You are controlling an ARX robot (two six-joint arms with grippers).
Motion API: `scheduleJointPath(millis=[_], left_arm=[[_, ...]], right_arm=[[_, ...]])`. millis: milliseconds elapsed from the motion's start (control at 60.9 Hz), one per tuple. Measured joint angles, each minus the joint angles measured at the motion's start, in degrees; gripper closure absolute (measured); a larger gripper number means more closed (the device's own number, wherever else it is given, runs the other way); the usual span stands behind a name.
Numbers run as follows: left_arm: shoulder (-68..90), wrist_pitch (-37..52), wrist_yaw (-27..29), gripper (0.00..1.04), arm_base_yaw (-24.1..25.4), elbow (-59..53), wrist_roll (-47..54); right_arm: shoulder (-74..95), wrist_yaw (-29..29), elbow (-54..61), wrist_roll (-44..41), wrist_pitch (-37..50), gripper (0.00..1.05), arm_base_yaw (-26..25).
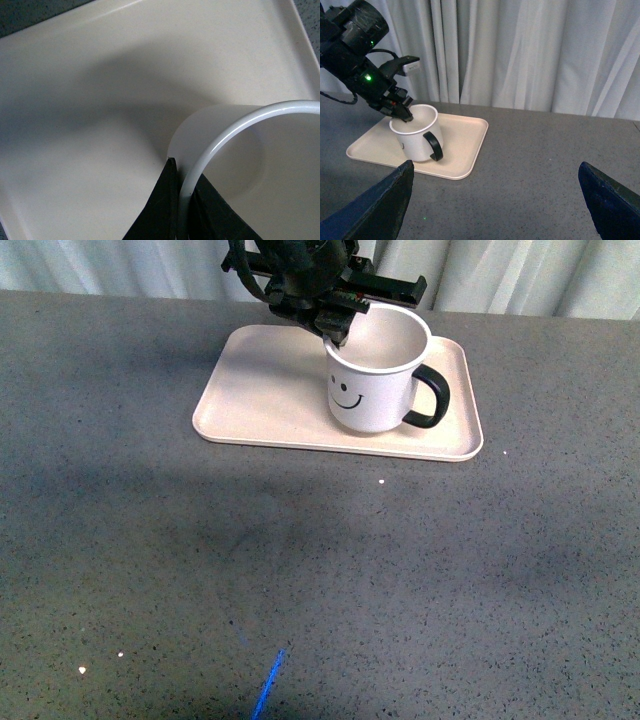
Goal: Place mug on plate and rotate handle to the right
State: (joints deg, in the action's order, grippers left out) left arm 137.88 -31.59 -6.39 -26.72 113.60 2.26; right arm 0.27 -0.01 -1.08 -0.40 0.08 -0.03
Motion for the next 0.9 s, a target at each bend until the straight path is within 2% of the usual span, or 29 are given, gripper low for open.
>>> scheduleJointPath(millis=[411,706,904], left_arm=[[3.5,-2.1,0.4,1.01,0.2,3.7,-0.2],[1.8,2.4,-1.1,0.57,0.2,1.1,-0.2],[-8.9,13.2,-2.2,0.25,1.1,-12.6,0.0]], right_arm=[[0.0,0.0,0.0,0.0,0.0,0.09,0.0],[0.0,0.0,0.0,0.0,0.0,0.09,0.0],[0.0,0.0,0.0,0.0,0.0,0.09,0.0]])
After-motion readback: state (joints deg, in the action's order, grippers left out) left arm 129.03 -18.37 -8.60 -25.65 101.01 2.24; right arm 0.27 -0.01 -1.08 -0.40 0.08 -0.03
